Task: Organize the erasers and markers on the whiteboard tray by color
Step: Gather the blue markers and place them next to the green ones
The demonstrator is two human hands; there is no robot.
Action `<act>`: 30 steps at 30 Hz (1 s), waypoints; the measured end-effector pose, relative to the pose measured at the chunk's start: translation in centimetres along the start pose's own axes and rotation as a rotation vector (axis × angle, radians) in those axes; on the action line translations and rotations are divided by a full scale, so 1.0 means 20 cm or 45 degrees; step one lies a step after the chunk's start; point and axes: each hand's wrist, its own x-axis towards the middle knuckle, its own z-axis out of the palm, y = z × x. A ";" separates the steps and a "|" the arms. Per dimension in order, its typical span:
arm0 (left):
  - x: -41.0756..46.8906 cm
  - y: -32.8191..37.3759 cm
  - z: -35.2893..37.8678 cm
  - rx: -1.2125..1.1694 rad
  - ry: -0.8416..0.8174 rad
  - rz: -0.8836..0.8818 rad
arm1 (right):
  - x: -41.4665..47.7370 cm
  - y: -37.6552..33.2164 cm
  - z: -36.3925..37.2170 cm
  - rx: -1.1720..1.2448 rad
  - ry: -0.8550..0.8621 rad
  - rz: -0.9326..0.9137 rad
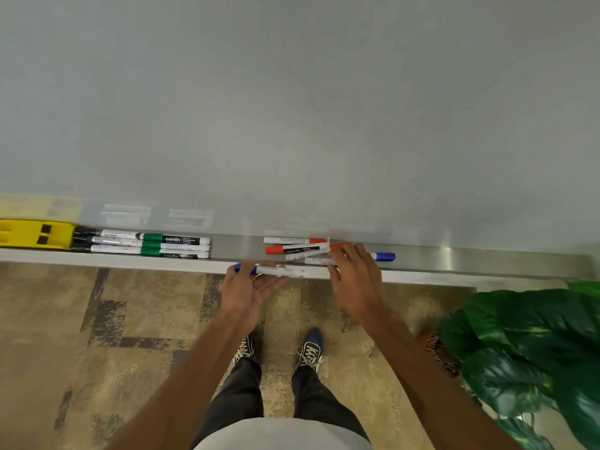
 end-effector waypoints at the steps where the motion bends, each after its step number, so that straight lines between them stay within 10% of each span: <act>1: -0.01 -0.02 0.01 0.026 0.005 0.001 | 0.00 0.02 0.00 -0.024 -0.036 -0.012; 30: -0.14 -0.28 0.18 0.293 -0.039 0.006 | 0.03 0.16 -0.05 -0.232 -0.198 -0.204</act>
